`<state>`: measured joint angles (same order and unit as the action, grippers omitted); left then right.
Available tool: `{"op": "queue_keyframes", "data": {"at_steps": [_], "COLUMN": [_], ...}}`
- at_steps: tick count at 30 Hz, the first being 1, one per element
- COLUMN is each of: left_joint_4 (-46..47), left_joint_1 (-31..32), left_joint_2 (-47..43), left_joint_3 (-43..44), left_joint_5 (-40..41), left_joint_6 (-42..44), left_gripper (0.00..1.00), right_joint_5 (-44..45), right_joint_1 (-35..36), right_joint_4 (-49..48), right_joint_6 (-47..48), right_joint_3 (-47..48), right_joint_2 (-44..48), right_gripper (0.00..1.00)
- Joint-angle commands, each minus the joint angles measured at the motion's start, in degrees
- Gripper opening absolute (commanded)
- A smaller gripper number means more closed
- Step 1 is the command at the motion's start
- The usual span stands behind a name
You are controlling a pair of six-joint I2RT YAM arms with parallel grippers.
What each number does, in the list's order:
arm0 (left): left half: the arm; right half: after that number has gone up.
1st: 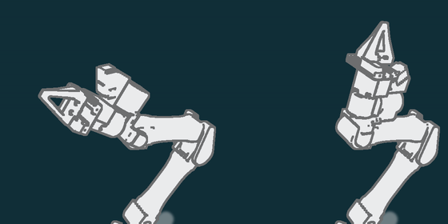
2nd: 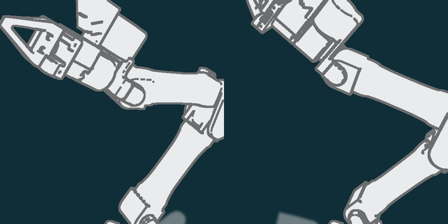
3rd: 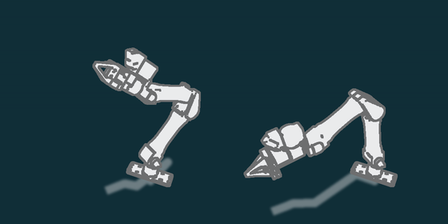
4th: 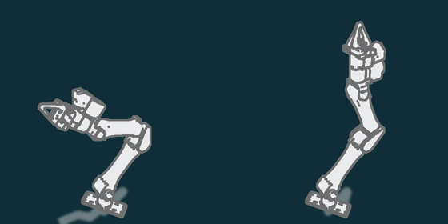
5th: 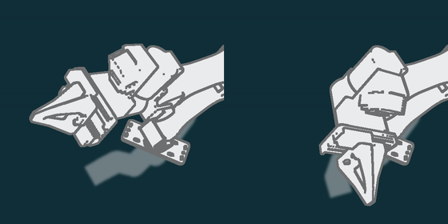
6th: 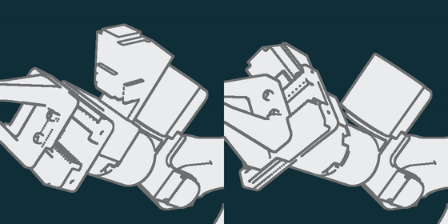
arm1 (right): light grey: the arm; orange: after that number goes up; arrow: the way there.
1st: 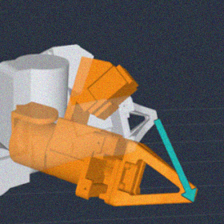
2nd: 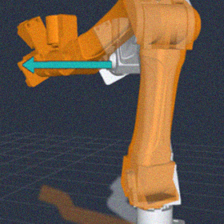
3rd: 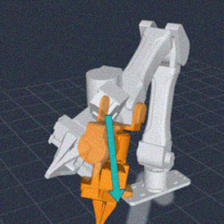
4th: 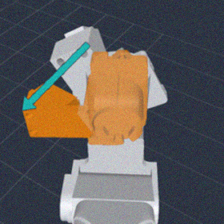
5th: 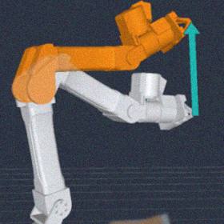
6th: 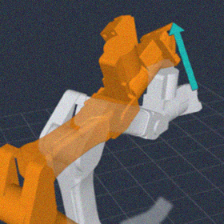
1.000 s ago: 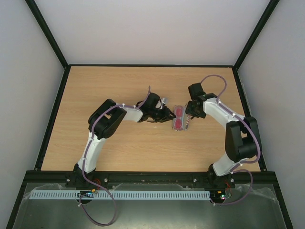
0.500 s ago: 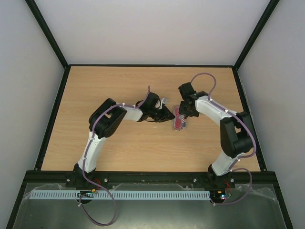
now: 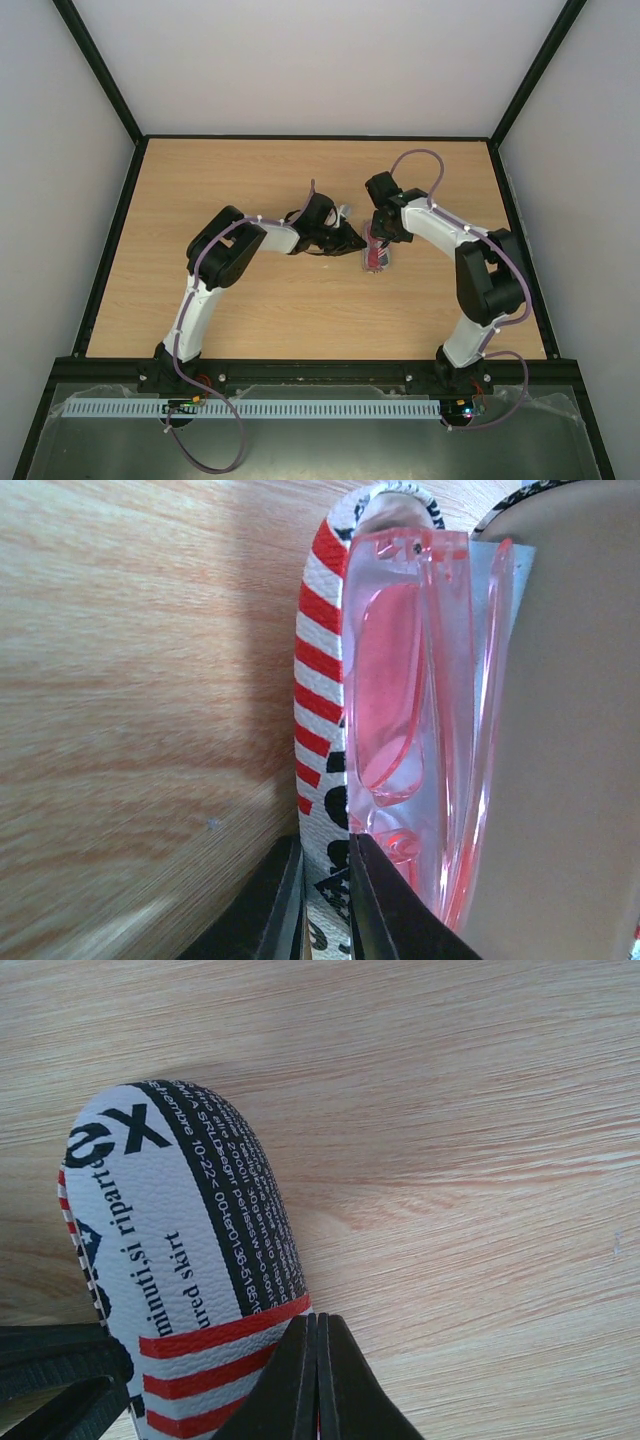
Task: Organize the sunglasses
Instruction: Close the sunglasses case at the center of the board.
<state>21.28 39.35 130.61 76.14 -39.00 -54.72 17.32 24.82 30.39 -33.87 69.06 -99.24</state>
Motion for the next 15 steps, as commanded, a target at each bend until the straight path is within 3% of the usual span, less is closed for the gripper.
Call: {"op": "queue_keyframes", "data": {"at_steps": [1, 15], "left_joint_4": [-3.88, -2.57], "left_joint_1": [0.55, 0.99], "left_joint_2": [3.36, 3.34], "left_joint_3": [-0.46, -1.03], "left_joint_5": [1.59, 1.13], "left_joint_6": [1.2, 0.93], "left_gripper": [0.12, 0.12], "right_joint_5": [-4.98, -4.28], "right_joint_1": [1.96, 5.25], "right_joint_4": [0.31, 0.3], "right_joint_6": [-1.01, -1.45], "right_joint_3": [0.4, 1.51], "right_joint_2": [-2.59, -5.3], "right_gripper": [0.01, 0.01]}}
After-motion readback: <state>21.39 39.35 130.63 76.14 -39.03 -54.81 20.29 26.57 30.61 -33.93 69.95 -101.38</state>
